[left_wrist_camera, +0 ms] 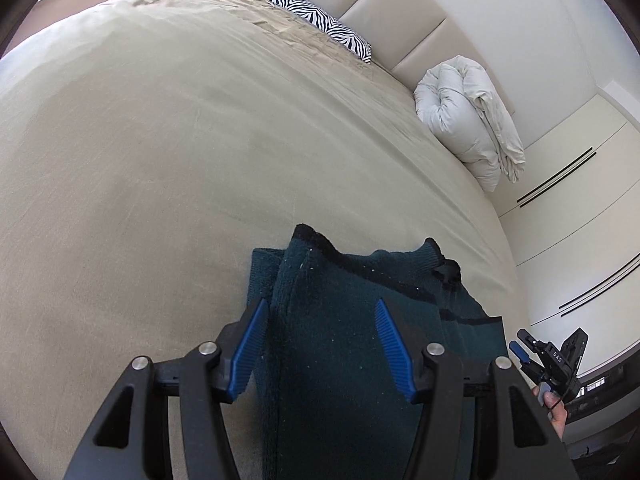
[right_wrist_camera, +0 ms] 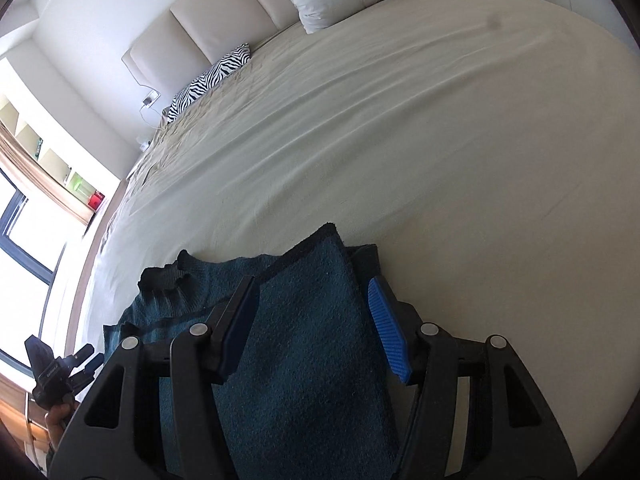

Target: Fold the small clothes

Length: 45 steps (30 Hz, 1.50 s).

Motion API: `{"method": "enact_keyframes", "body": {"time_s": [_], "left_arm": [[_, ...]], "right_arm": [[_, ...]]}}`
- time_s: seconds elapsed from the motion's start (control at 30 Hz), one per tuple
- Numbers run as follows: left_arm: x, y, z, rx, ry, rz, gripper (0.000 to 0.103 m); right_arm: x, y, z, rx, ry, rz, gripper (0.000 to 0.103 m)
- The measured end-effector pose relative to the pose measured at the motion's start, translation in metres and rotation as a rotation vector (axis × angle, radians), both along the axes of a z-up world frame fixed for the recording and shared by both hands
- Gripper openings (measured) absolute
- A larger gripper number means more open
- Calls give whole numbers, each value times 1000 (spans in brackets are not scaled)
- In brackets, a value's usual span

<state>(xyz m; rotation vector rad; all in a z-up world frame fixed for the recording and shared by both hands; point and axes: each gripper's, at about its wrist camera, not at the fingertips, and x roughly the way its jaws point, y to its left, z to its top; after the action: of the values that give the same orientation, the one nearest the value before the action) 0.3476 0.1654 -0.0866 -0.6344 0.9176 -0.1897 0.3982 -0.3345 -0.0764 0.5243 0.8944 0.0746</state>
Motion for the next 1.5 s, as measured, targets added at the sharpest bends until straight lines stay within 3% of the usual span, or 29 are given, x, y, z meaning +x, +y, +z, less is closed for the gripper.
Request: {"method": "enact_keyframes", "body": {"time_s": [0.2, 0.27, 0.33, 0.4, 0.47, 0.53, 0.97, 1.2, 1.27, 1.33, 1.4, 1.5], "left_arm": [[5, -15, -2, 61, -24, -34, 56], [7, -16, -4, 56, -20, -38, 46], [8, -16, -7, 58, -14, -44, 25], [9, -17, -9, 70, -8, -51, 12], [8, -17, -11, 76, -8, -48, 10], [7, -16, -12, 77, -10, -39, 9], [-2, 4, -25, 18, 1, 73, 9], [-4, 15, -28, -62, -2, 75, 17], [-9, 20, -22, -69, -4, 105, 23], [-18, 26, -8, -40, -39, 155, 38], [-24, 26, 9, -8, -81, 168, 39], [-21, 8, 32, 27, -131, 92, 40]], "right_arm": [[25, 10, -5, -82, 21, 48, 49], [33, 15, -9, -111, 38, 53, 43], [39, 19, -13, -142, 55, 56, 31], [43, 26, -16, -186, 63, 60, 26], [45, 32, -19, -245, 78, 67, 13], [46, 35, -21, -279, 84, 53, 7], [38, 14, -35, -216, 81, -80, 5], [36, 9, -42, -120, 74, -102, 7], [28, 9, -37, -125, 72, -115, 14], [16, 10, -26, -143, 49, -145, 20], [3, 10, -17, -125, 18, -157, 20], [-12, 20, -4, -40, -23, -80, 21]]}}
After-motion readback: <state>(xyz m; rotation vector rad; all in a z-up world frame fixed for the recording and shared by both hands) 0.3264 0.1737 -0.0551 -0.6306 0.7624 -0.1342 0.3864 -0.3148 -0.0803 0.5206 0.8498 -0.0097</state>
